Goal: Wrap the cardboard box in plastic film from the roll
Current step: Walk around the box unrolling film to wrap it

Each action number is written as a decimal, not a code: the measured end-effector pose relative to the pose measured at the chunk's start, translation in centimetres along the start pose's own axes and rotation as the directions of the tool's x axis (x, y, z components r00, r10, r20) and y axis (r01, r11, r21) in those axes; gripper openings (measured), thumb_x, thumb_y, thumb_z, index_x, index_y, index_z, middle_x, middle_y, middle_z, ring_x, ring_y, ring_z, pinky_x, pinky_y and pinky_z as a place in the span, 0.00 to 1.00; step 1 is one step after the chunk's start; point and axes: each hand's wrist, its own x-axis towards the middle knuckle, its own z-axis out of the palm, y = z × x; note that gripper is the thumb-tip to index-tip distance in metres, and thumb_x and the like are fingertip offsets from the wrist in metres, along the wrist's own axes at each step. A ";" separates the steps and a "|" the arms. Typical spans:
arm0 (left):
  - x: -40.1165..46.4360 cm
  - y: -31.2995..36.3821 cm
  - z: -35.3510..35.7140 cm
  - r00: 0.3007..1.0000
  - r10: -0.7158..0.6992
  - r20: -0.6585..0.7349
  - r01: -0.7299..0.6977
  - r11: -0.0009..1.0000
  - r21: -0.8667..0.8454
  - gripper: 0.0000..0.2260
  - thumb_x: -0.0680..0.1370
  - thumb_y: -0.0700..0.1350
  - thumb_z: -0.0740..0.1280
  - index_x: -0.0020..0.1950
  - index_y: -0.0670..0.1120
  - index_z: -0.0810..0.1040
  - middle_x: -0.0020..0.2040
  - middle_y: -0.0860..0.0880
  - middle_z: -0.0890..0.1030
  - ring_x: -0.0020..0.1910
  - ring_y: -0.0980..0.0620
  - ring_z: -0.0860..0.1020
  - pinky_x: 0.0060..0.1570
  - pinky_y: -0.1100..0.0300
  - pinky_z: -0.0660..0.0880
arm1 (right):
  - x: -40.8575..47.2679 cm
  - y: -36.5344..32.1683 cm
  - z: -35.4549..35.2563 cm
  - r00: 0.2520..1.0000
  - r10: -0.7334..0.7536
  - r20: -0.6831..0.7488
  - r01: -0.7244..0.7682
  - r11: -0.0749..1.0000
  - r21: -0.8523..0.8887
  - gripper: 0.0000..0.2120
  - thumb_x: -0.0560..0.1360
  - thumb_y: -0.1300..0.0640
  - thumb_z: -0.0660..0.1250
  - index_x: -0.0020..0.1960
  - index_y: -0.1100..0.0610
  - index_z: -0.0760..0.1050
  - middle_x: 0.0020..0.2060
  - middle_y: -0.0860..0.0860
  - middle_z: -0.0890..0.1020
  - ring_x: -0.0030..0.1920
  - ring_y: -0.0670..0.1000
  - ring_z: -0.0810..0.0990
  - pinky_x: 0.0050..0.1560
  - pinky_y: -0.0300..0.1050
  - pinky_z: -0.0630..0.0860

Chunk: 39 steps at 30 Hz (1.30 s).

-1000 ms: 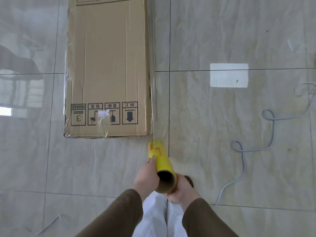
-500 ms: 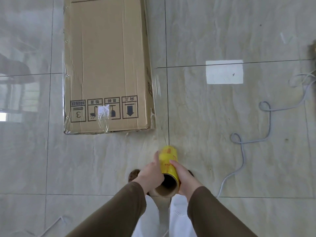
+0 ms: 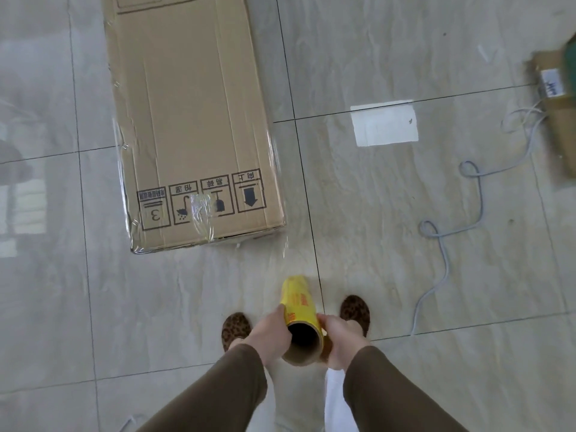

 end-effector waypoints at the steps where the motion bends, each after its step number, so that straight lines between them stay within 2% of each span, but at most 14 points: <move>1: 0.1 -0.8 -0.9 1.000 0.015 0.000 -0.015 0.998 0.057 0.25 0.80 0.39 0.59 0.76 0.45 0.60 0.67 0.43 0.75 0.63 0.44 0.76 0.55 0.61 0.72 | -0.4 0.3 0.8 0.999 -0.032 -0.020 0.031 0.998 -0.045 0.09 0.79 0.60 0.71 0.51 0.65 0.74 0.36 0.65 0.86 0.29 0.62 0.86 0.33 0.63 0.84; 2: 0.2 -1.6 -1.6 1.000 0.027 0.006 -0.027 0.995 0.093 0.24 0.80 0.39 0.58 0.76 0.45 0.61 0.67 0.42 0.75 0.63 0.43 0.76 0.56 0.60 0.72 | -0.7 0.6 1.7 0.997 -0.075 -0.010 0.074 0.992 -0.106 0.07 0.81 0.61 0.68 0.53 0.65 0.75 0.42 0.65 0.86 0.32 0.62 0.87 0.39 0.61 0.85; 5: 0.4 -3.9 -3.8 0.998 0.046 0.043 -0.052 0.987 0.153 0.22 0.78 0.38 0.57 0.73 0.46 0.65 0.62 0.42 0.77 0.59 0.42 0.77 0.58 0.52 0.75 | -1.6 1.3 4.9 0.984 -0.158 0.082 0.170 0.970 -0.175 0.19 0.85 0.57 0.58 0.74 0.58 0.72 0.60 0.59 0.80 0.47 0.59 0.82 0.52 0.50 0.78; 6: 0.4 -4.5 -4.6 0.998 0.051 0.048 -0.058 0.984 0.170 0.21 0.78 0.39 0.56 0.72 0.47 0.66 0.61 0.43 0.78 0.57 0.43 0.77 0.56 0.52 0.76 | -1.8 1.6 5.9 0.979 -0.176 0.103 0.190 0.969 -0.156 0.20 0.85 0.56 0.59 0.76 0.56 0.70 0.63 0.59 0.79 0.51 0.60 0.83 0.57 0.50 0.78; 8: 0.6 -5.6 -6.1 0.997 0.061 0.048 -0.069 0.978 0.198 0.22 0.78 0.39 0.56 0.72 0.47 0.66 0.61 0.43 0.77 0.56 0.42 0.77 0.54 0.53 0.76 | -2.3 2.3 7.8 0.975 -0.185 0.122 0.197 0.976 -0.092 0.18 0.84 0.54 0.62 0.72 0.58 0.74 0.59 0.58 0.81 0.57 0.63 0.85 0.64 0.59 0.80; 13: 1.3 -8.1 -9.0 0.995 0.092 0.038 -0.099 0.956 0.277 0.20 0.79 0.38 0.56 0.71 0.46 0.68 0.61 0.42 0.78 0.56 0.42 0.78 0.54 0.52 0.76 | -2.5 3.1 12.1 0.969 -0.162 0.188 0.154 0.987 0.054 0.17 0.84 0.48 0.61 0.66 0.58 0.75 0.51 0.59 0.81 0.56 0.64 0.84 0.62 0.65 0.80; 18: 1.8 -9.2 -11.9 0.990 0.132 0.041 -0.138 0.915 0.379 0.18 0.79 0.39 0.57 0.68 0.48 0.70 0.59 0.44 0.79 0.54 0.44 0.78 0.50 0.54 0.76 | -2.8 2.6 15.0 0.945 -0.124 0.302 0.088 0.988 0.130 0.23 0.78 0.39 0.69 0.64 0.55 0.73 0.57 0.60 0.80 0.56 0.64 0.83 0.58 0.67 0.82; 22: 2.3 -9.3 -13.5 0.984 0.172 0.050 -0.172 0.822 0.543 0.18 0.79 0.40 0.57 0.70 0.46 0.68 0.60 0.44 0.79 0.56 0.44 0.78 0.51 0.56 0.73 | -2.6 3.1 17.8 0.915 -0.081 0.396 -0.011 0.974 0.225 0.28 0.80 0.37 0.65 0.70 0.56 0.73 0.61 0.61 0.82 0.61 0.64 0.82 0.63 0.66 0.79; 26: 2.4 -9.4 -14.6 0.977 0.208 0.056 -0.194 0.736 0.648 0.23 0.80 0.40 0.58 0.75 0.45 0.63 0.61 0.43 0.78 0.57 0.44 0.77 0.49 0.58 0.71 | -3.2 3.5 20.2 0.893 -0.105 0.437 -0.029 0.957 0.289 0.30 0.77 0.34 0.68 0.69 0.55 0.76 0.56 0.61 0.86 0.56 0.63 0.86 0.48 0.57 0.85; 27: 2.4 -9.6 -14.9 0.974 0.222 0.047 -0.199 0.734 0.649 0.23 0.80 0.40 0.57 0.76 0.45 0.63 0.62 0.43 0.78 0.57 0.44 0.77 0.49 0.58 0.70 | -3.2 3.5 20.6 0.896 -0.118 0.428 -0.021 0.952 0.306 0.30 0.77 0.35 0.68 0.70 0.54 0.75 0.56 0.61 0.86 0.55 0.62 0.86 0.48 0.57 0.85; 31: 2.3 -11.4 -16.4 0.972 0.229 -0.049 -0.165 0.819 0.550 0.25 0.80 0.39 0.57 0.78 0.45 0.59 0.66 0.43 0.76 0.59 0.43 0.77 0.48 0.60 0.71 | -3.3 3.1 21.9 0.903 -0.150 0.402 -0.010 0.930 0.369 0.29 0.78 0.38 0.69 0.74 0.48 0.69 0.61 0.63 0.82 0.59 0.65 0.82 0.58 0.67 0.81; 33: 2.2 -13.1 -17.2 0.984 0.149 -0.099 -0.109 0.939 0.326 0.24 0.79 0.37 0.60 0.75 0.47 0.64 0.64 0.43 0.77 0.54 0.44 0.79 0.47 0.59 0.75 | -3.7 3.0 23.1 0.906 -0.152 0.395 -0.039 0.899 0.436 0.30 0.78 0.39 0.69 0.76 0.47 0.66 0.64 0.63 0.79 0.61 0.67 0.80 0.59 0.69 0.80; 36: 1.4 -15.1 -17.9 0.999 -0.013 -0.051 0.008 0.995 -0.101 0.16 0.77 0.38 0.64 0.64 0.48 0.74 0.53 0.44 0.80 0.43 0.48 0.79 0.39 0.57 0.80 | -4.2 3.2 25.0 0.909 -0.150 0.388 -0.121 0.796 0.592 0.29 0.79 0.40 0.68 0.75 0.52 0.67 0.65 0.65 0.77 0.62 0.70 0.78 0.50 0.71 0.83; 39: 1.4 -16.4 -18.7 0.998 0.014 -0.062 -0.029 0.970 -0.242 0.16 0.76 0.39 0.66 0.62 0.51 0.74 0.52 0.44 0.80 0.48 0.45 0.79 0.43 0.54 0.80 | -4.7 4.1 27.3 0.907 -0.187 0.379 -0.161 0.676 0.719 0.26 0.83 0.42 0.62 0.72 0.60 0.71 0.65 0.66 0.78 0.61 0.70 0.79 0.44 0.67 0.83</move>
